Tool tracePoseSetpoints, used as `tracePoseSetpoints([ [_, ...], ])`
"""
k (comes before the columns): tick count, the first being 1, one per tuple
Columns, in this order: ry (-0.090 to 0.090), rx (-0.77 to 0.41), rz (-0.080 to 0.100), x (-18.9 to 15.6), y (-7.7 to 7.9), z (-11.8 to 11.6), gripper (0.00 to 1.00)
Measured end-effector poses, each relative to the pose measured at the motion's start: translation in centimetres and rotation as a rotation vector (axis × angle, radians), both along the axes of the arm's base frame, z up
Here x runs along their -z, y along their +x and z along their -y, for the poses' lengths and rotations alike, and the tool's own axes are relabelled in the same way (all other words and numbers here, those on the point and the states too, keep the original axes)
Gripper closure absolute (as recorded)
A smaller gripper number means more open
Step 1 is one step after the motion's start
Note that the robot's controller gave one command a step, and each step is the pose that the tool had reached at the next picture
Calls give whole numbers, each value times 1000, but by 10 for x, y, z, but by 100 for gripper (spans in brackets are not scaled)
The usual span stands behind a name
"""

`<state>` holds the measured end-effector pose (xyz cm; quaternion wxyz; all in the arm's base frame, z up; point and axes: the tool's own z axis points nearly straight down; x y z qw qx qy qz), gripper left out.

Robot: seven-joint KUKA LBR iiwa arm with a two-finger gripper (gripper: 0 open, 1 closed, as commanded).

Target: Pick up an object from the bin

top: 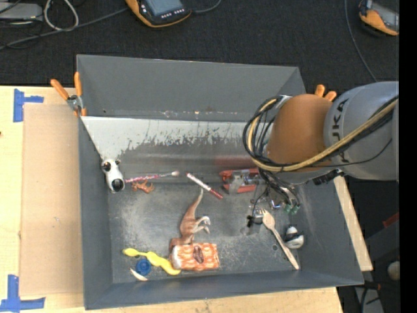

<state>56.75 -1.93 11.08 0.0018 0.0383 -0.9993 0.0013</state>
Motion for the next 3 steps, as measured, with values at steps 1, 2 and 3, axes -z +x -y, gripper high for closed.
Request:
tracePoseSetpoints([
  [1,5,-274,-1,29,-29,-6,0],
  [2,4,-163,9,27,-11,-49,0],
  [3,2,-97,-6,42,-18,-78,0],
])
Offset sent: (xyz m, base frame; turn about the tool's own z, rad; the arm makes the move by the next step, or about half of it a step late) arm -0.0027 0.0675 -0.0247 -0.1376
